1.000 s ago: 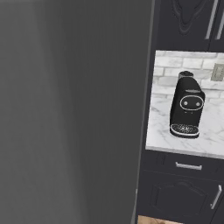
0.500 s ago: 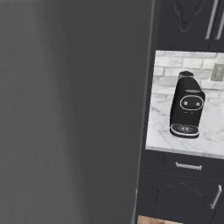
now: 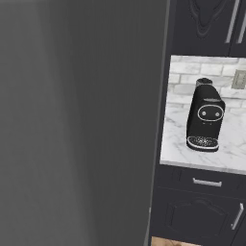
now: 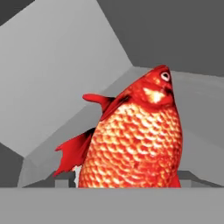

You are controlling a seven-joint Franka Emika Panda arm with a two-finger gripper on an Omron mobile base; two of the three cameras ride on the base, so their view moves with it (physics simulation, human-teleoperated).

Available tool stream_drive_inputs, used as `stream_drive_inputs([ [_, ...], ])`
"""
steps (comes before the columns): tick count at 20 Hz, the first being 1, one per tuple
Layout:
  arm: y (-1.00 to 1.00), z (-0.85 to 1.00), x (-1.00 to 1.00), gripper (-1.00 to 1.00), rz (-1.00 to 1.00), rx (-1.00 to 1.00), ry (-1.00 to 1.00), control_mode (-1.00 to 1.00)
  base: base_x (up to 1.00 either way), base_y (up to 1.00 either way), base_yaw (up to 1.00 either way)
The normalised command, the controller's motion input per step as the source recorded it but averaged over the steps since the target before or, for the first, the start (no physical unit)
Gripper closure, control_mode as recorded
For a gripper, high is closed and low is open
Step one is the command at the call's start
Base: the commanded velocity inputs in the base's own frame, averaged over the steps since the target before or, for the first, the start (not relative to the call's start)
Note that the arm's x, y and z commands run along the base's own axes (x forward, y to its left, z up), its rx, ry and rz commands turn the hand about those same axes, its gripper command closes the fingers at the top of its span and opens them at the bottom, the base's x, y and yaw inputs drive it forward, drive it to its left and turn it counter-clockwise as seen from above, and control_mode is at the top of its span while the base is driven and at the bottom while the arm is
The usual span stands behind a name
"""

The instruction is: Transport the fish from the fridge to the microwave and turn on the microwave.

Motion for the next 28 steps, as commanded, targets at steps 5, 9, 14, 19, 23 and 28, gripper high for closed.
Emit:
stream_drive_inputs([
  [5, 0.0, 0.32, -0.98, 1.0, 0.06, 0.0, -0.24, -1.0, 0.0, 0.0, 0.0],
  [9, 0.0, 0.56, -0.91, 1.0, 0.14, 0.01, 0.09, -1.0, 0.0, 0.0, 0.0],
  [14, 0.0, 0.74, -0.62, 1.0, 0.08, 0.03, 0.34, -1.0, 0.0, 0.0, 0.0],
  [19, 0.02, 0.7, -0.35, 1.0, 0.08, 0.03, 0.47, -1.0, 0.0, 0.0, 0.0],
  [23, 0.26, 0.71, -0.4, 1.0, 0.08, 0.0, 0.5, -1.0, 0.0, 0.0, 0.0],
  [28, 0.86, 0.47, -0.71, 1.0, -0.05, -0.06, 0.15, -1.0, 0.0, 0.0, 0.0],
])
